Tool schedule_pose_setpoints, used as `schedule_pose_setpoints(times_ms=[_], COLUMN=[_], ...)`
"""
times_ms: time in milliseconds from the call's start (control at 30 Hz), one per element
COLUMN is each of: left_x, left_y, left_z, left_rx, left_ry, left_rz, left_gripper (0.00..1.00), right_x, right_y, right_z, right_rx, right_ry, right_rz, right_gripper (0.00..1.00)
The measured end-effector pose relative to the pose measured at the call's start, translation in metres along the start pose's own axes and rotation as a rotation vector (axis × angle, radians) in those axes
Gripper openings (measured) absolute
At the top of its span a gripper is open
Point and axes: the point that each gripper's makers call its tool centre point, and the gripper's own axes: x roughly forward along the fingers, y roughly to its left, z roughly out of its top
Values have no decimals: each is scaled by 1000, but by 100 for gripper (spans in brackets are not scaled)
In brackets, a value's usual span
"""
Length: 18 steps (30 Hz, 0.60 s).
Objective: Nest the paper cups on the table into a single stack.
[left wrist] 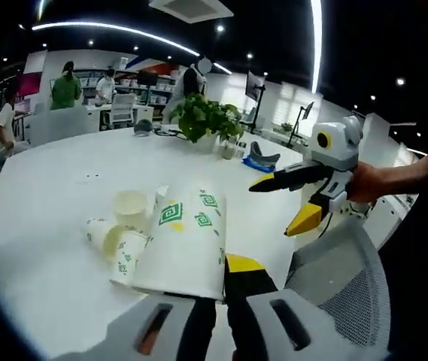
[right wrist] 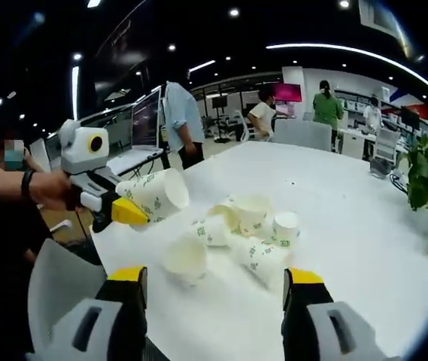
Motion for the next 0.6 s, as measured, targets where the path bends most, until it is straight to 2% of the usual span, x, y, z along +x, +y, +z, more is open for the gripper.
schedule_pose_setpoints(times_ms=[600], left_x=[6], left_y=[3], left_z=[-10], left_rx=[-13], left_ry=[25], left_rz=[18], left_gripper=[1], right_x=[1], right_y=[5], right_z=[-8], right_rx=[9], right_ry=[17], right_rz=[13], right_gripper=[73])
